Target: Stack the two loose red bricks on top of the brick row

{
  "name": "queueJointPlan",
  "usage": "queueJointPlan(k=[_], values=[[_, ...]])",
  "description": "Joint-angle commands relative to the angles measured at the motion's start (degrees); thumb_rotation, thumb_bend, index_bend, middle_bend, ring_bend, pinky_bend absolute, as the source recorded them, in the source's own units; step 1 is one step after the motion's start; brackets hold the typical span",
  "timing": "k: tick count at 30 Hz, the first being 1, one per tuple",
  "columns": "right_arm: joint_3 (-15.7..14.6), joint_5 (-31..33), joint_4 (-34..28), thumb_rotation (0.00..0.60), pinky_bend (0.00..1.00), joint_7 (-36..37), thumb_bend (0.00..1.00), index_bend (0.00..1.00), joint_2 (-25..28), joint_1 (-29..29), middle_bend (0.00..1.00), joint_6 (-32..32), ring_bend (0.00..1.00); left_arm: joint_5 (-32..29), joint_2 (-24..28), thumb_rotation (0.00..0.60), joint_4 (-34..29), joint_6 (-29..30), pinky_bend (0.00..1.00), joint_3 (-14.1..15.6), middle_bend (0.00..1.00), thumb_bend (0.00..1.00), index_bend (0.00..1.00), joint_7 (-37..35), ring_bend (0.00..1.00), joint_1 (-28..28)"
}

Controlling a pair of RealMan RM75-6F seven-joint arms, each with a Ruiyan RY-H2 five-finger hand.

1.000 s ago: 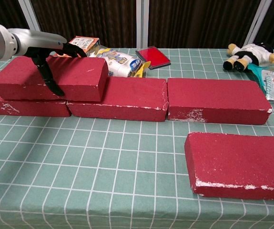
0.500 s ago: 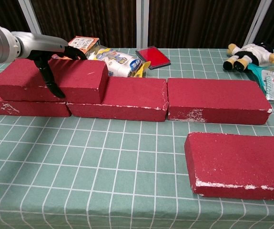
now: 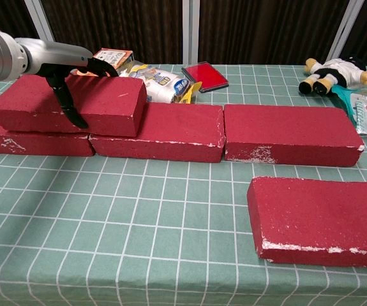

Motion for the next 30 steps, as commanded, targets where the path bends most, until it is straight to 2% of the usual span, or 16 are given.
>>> queueJointPlan(k=[1, 30], values=[[0.0, 0.0, 0.1, 0.600, 0.00, 0.0, 0.00, 0.00, 0.0, 0.0, 0.00, 0.0, 0.00, 0.2, 0.1, 0.600, -0.1, -0.1, 0.00, 0.1, 0.24, 0.13, 0.15, -0.3, 0.00, 0.1], [0.2, 0.4, 0.2, 0.600, 0.00, 0.2, 0.00, 0.00, -0.1, -0.1, 0.00, 0.0, 0.00, 1.5, -0.8, 0.600, 1.8, -1.3, 0.00, 0.5, 0.22, 0.13, 0.15, -2.5, 0.00, 0.6]])
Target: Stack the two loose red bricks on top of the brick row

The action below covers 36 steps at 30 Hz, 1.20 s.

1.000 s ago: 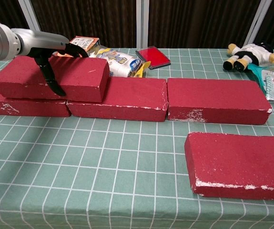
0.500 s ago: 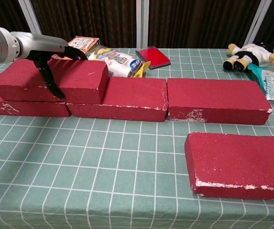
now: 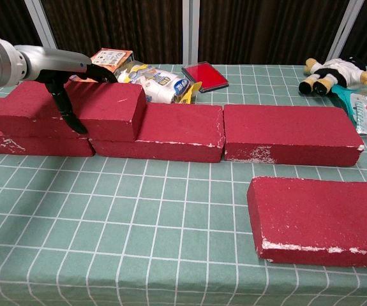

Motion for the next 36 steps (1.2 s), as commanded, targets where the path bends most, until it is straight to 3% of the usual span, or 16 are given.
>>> queueJointPlan(k=[1, 22, 26, 30, 36], values=[[0.0, 0.0, 0.0, 0.600, 0.00, -0.1, 0.00, 0.00, 0.0, 0.0, 0.00, -0.1, 0.00, -0.1, 0.0, 0.600, 0.0, 0.0, 0.00, -0.1, 0.22, 0.13, 0.15, -0.2, 0.00, 0.0], [-0.3, 0.0, 0.7, 0.600, 0.00, 0.5, 0.00, 0.00, -0.4, 0.5, 0.00, -1.4, 0.00, 0.1, -0.4, 0.600, 1.2, -0.7, 0.00, 0.2, 0.22, 0.13, 0.15, -0.9, 0.00, 0.1], [-0.3, 0.1, 0.9, 0.600, 0.00, 0.7, 0.00, 0.00, -0.5, 0.5, 0.00, -1.3, 0.00, 0.3, -0.2, 0.600, 0.9, -1.1, 0.00, 0.3, 0.16, 0.13, 0.11, -0.9, 0.00, 0.1], [-0.3, 0.0, 1.1, 0.600, 0.00, 0.9, 0.00, 0.00, -0.7, 0.4, 0.00, -1.1, 0.00, 1.5, -0.1, 0.600, 0.7, -1.4, 0.00, 0.1, 0.02, 0.12, 0.03, -1.9, 0.00, 0.4], [-0.2, 0.4, 1.3, 0.600, 0.00, 1.3, 0.00, 0.00, -0.6, 0.2, 0.00, -1.2, 0.00, 4.0, -0.1, 0.600, 0.9, -1.5, 0.00, -0.7, 0.00, 0.11, 0.00, -4.4, 0.00, 1.5]])
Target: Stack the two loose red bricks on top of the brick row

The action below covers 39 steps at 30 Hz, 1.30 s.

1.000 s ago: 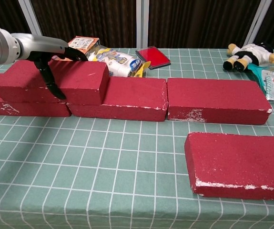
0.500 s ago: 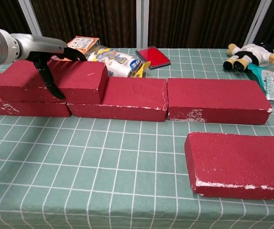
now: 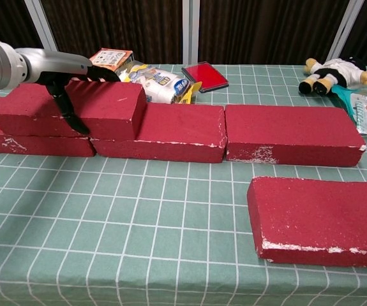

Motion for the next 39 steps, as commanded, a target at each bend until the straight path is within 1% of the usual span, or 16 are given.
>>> queueJointPlan(k=[1, 9, 17, 21, 23, 24, 27, 29, 30, 32, 34, 36, 39], values=[[0.0, 0.1, 0.1, 0.600, 0.00, 0.0, 0.00, 0.00, 0.0, -0.1, 0.00, 0.0, 0.00, 1.3, 0.0, 0.600, 0.2, 0.2, 0.00, -0.3, 0.00, 0.10, 0.00, -0.9, 0.00, 0.6], [0.0, -0.1, 0.0, 0.600, 0.00, -0.3, 0.00, 0.00, -0.1, 0.0, 0.00, 0.1, 0.00, 2.0, 0.7, 0.600, -0.6, -0.4, 0.00, -0.1, 0.00, 0.09, 0.00, -1.1, 0.00, 0.7], [0.1, -0.2, -0.6, 0.600, 0.00, -0.5, 0.00, 0.00, 0.3, -0.3, 0.00, 0.7, 0.00, 1.7, 2.2, 0.600, -2.7, 0.7, 0.00, -0.3, 0.00, 0.09, 0.00, -0.7, 0.00, 0.8], [0.1, -0.8, -1.5, 0.600, 0.00, -0.7, 0.00, 0.00, 0.9, -0.6, 0.00, 1.5, 0.00, 1.9, 5.0, 0.600, -6.2, 2.4, 0.00, -0.3, 0.00, 0.09, 0.00, -0.1, 0.00, 1.3], [0.0, -1.3, -2.3, 0.600, 0.00, -1.2, 0.00, 0.00, 1.6, -0.7, 0.00, 2.0, 0.00, 2.5, 7.9, 0.600, -9.4, 4.2, 0.00, -0.1, 0.00, 0.09, 0.00, 0.1, 0.00, 2.2], [-0.3, -1.7, -3.1, 0.600, 0.00, -1.8, 0.00, 0.00, 2.4, -0.8, 0.00, 2.0, 0.00, 3.5, 9.7, 0.600, -11.4, 5.5, 0.00, 0.1, 0.00, 0.09, 0.00, -0.3, 0.00, 3.3], [-1.0, -2.6, -5.7, 0.600, 0.00, -3.7, 0.00, 0.00, 4.9, -1.0, 0.00, 1.8, 0.00, 8.0, 13.9, 0.600, -14.8, 9.7, 0.00, 1.1, 0.00, 0.09, 0.00, -1.6, 0.00, 7.0], [-1.2, -3.5, -7.8, 0.600, 0.00, -4.3, 0.00, 0.00, 6.5, -1.2, 0.00, 2.3, 0.00, 13.0, 16.6, 0.600, -16.4, 14.2, 0.00, 2.5, 0.00, 0.09, 0.00, -2.6, 0.00, 10.7], [-1.4, -4.4, -9.1, 0.600, 0.00, -4.1, 0.00, 0.00, 7.3, -1.2, 0.00, 2.5, 0.00, 16.5, 18.0, 0.600, -17.0, 16.7, 0.00, 3.6, 0.00, 0.09, 0.00, -3.5, 0.00, 13.0], [-2.0, -6.0, -11.0, 0.600, 0.00, -4.1, 0.00, 0.00, 8.7, -0.8, 0.00, 2.0, 0.00, 21.8, 20.0, 0.600, -17.3, 20.2, 0.00, 5.4, 0.00, 0.09, 0.00, -5.1, 0.00, 16.5], [-2.6, -8.0, -13.7, 0.600, 0.00, -6.0, 0.00, 0.00, 10.3, 0.2, 0.00, 0.4, 0.00, 26.4, 21.3, 0.600, -16.8, 25.3, 0.00, 7.4, 0.00, 0.09, 0.00, -5.9, 0.00, 20.8], [-3.5, -10.1, -17.1, 0.600, 0.00, -9.1, 0.00, 0.00, 12.5, 1.9, 0.00, -2.7, 0.00, 29.5, 21.6, 0.600, -16.3, 29.4, 0.00, 9.0, 0.00, 0.09, 0.00, -7.2, 0.00, 24.7], [-4.1, -12.2, -22.2, 0.600, 0.00, -13.0, 0.00, 0.00, 14.6, 4.6, 0.00, -7.2, 0.00, 32.0, 21.7, 0.600, -15.5, 33.0, 0.00, 10.8, 0.00, 0.09, 0.00, -9.9, 0.00, 29.4]])
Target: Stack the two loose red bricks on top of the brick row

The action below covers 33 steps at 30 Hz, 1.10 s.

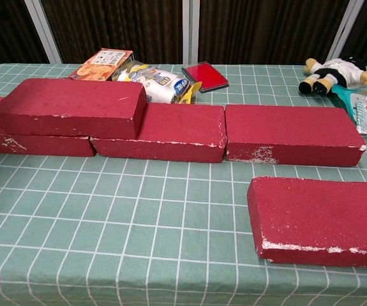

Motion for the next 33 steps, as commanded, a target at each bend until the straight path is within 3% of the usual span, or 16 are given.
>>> queueJointPlan(k=[1, 10, 17, 33], values=[[-1.4, -3.4, -7.0, 0.600, 0.00, -5.9, 0.00, 0.00, 3.3, 4.0, 0.00, -6.7, 0.00, 5.4, 1.9, 0.600, 0.7, 7.1, 0.00, 4.2, 0.00, 0.09, 0.00, -4.7, 0.00, 8.5], [-3.8, 0.7, -12.1, 0.600, 0.00, -12.0, 0.00, 0.00, -1.3, 9.0, 0.00, -19.1, 0.00, 8.8, 0.7, 0.600, 5.1, 9.8, 0.00, 5.3, 0.00, 0.09, 0.00, -11.5, 0.00, 15.5], [-5.7, 4.2, -9.9, 0.600, 0.00, -14.2, 0.00, 0.00, -6.8, 9.4, 0.00, -22.2, 0.00, 10.7, 0.2, 0.600, 7.2, 9.2, 0.00, 4.7, 0.00, 0.09, 0.00, -14.2, 0.00, 17.6], [-6.0, 14.9, -3.8, 0.600, 0.00, -21.8, 0.00, 0.00, -17.5, 11.3, 0.00, -24.4, 0.00, 14.1, -0.2, 0.600, 11.0, 12.8, 0.00, 2.4, 0.00, 0.09, 0.00, -19.7, 0.00, 22.7]])
